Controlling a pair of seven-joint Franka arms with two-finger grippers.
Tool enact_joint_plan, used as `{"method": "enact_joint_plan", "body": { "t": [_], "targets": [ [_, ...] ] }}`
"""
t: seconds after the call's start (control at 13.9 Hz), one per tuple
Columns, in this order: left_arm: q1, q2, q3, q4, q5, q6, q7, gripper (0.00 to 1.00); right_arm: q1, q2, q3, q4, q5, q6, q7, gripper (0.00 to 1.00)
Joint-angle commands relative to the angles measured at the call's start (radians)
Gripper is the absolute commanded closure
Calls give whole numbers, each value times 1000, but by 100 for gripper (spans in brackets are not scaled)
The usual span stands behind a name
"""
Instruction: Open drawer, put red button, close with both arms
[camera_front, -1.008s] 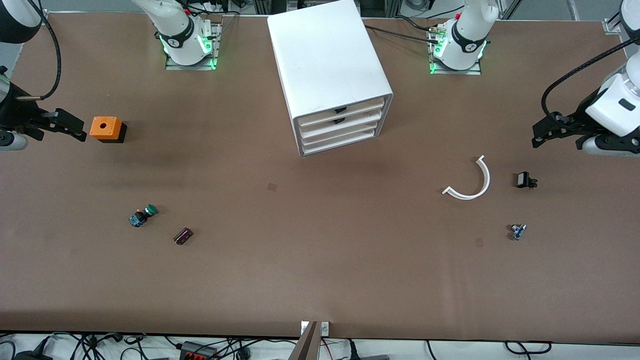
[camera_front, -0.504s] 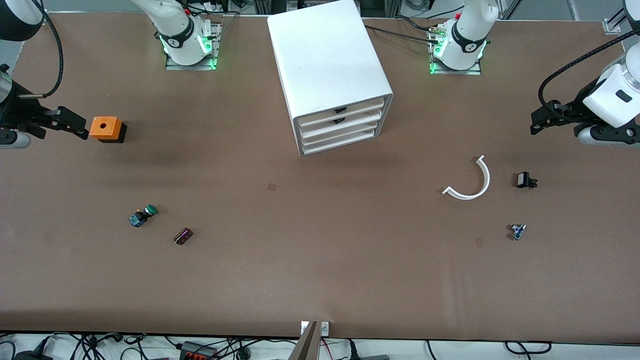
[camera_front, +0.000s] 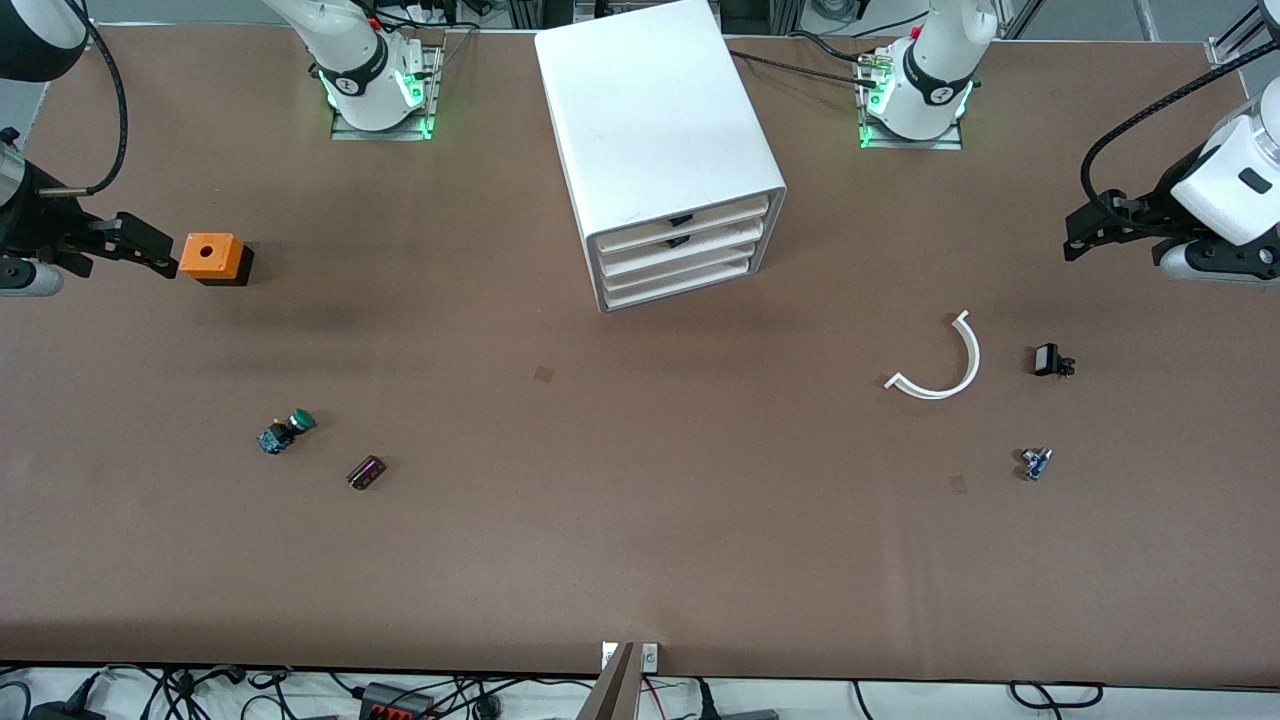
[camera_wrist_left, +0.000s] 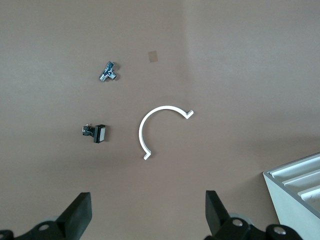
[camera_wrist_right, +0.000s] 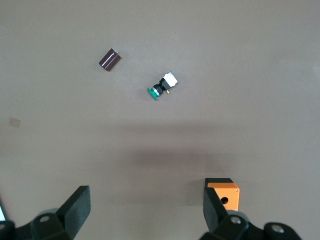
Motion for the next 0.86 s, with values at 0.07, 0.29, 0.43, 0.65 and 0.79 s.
{"method": "enact_joint_plan", "body": {
  "t": [0.07, 0.29, 0.43, 0.65, 0.79],
  "targets": [
    [-7, -3, 2, 13, -10, -12, 21, 0, -12, -9, 16, 12, -3, -22, 12, 0],
    [-8, 3, 2, 14, -7, -15, 21, 0, -7, -9, 16, 14, -3, -22, 12, 0],
    [-11, 3, 2, 14, -7, -17, 18, 0, -9, -9, 16, 12, -3, -22, 12, 0],
    [-11, 3, 0, 14, -6, -21, 17, 0, -9, -7, 16, 12, -3, -21, 12, 0],
    [-11, 3, 0, 14, -6, -21, 17, 0, -9, -7, 16, 14, -3, -21, 12, 0]
  ]
}}
